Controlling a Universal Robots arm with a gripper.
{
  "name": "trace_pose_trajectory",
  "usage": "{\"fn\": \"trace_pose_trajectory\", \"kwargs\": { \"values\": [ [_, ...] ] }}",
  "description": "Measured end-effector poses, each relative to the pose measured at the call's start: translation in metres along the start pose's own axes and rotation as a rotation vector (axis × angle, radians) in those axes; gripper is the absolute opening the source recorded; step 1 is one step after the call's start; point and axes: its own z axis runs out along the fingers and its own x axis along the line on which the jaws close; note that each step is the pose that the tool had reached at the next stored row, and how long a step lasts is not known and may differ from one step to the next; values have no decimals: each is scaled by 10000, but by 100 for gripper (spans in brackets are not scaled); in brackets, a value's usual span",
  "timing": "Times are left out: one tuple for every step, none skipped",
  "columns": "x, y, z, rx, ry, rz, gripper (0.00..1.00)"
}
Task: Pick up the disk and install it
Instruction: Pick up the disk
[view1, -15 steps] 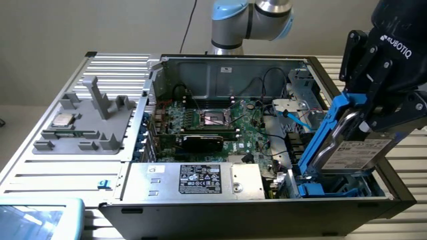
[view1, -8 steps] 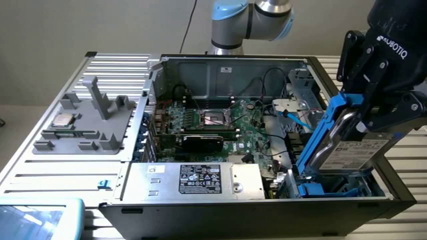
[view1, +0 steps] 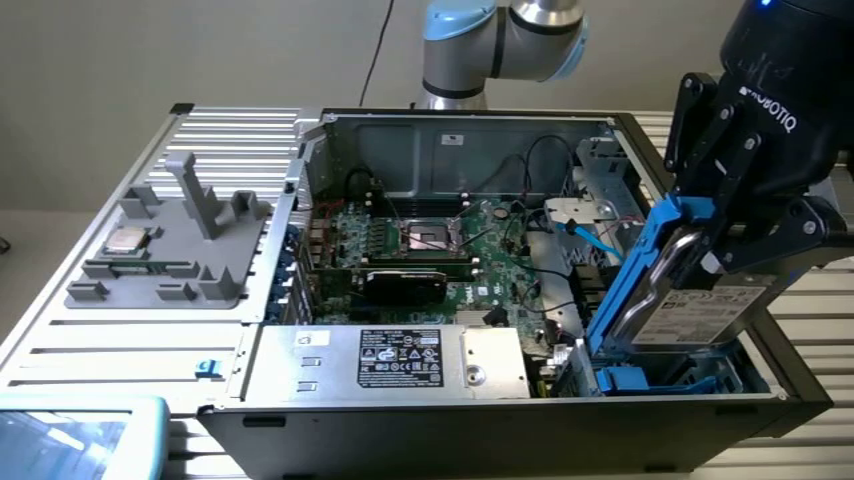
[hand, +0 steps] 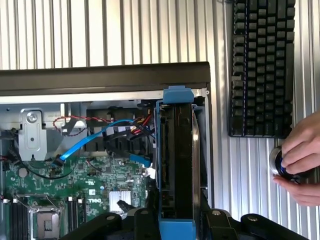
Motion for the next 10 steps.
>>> {"fn": "trace_pose_trajectory", "kwargs": {
  "values": [
    [-2,-1,12,0,0,1,37],
    [-4,-1,26,0,0,1,37],
    [-6,-1,37,0,-1,1,37],
    [-9,-1,51,0,-1,1,37],
    [-9,-1,64,-1,0,1,37],
    [-10,-1,77,0,-3,1,37],
    [-10,-1,91,0,-2,1,37],
    [-10,-1,100,0,-11,0,37],
    [-9,1,110,-1,-12,0,37],
    [-10,2,119,-2,-8,-1,37]
  ]
}}
